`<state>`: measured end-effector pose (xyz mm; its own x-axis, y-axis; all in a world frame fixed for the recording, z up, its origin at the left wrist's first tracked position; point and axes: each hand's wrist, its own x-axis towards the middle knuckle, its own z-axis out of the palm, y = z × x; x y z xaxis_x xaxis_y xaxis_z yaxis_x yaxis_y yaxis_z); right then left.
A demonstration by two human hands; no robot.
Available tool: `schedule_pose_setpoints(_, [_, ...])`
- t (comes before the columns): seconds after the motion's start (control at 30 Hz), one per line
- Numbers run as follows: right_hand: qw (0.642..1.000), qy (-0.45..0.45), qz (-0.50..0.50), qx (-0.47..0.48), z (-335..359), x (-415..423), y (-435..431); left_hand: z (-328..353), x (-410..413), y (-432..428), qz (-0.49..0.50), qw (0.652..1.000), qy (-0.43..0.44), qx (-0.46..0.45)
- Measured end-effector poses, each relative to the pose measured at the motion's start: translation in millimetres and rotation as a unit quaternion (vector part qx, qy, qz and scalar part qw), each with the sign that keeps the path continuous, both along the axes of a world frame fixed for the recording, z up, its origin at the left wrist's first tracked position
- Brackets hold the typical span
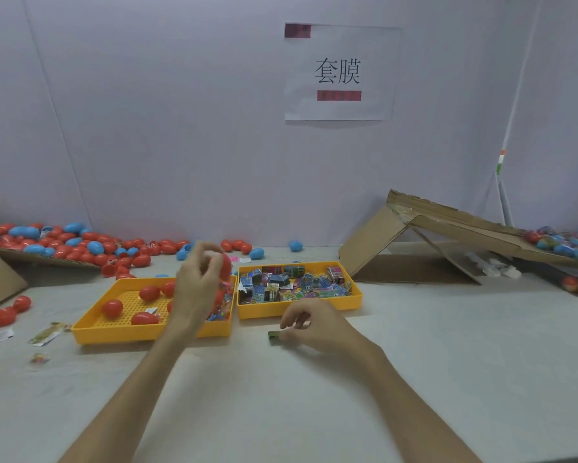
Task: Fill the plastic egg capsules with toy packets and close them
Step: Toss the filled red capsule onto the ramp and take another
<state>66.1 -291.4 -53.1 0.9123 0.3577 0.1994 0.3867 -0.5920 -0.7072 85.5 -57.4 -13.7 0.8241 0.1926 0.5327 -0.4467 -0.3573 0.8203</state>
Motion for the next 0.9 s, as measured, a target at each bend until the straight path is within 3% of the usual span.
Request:
schedule_pose_setpoints(0.1, [1.000, -0.001, 0.026, -0.018, 1.4, 0.0, 0.4, -14.7, -25.7, -31.6, -0.073, 0.996, -0.010, 0.051])
schedule_pose_setpoints(0.27, [0.999, -0.001, 0.026, -0.027, 0.9, -0.1, -0.2, -35.5, -36.7, -35.3, -0.141, 0.967, -0.019, 0.212])
schedule_pose_setpoints(0.5, [0.999, -0.031, 0.000, -0.021, -1.0, 2.9, 2.8, -54.1, -27.7, -21.1, -0.069, 0.901, 0.091, 0.419])
schedule_pose_setpoints(0.9, [0.999, -0.035, 0.009, -0.018, -2.0, 5.5, -0.1, -55.2, -26.0, -29.3, -0.043, 0.894, 0.118, 0.431])
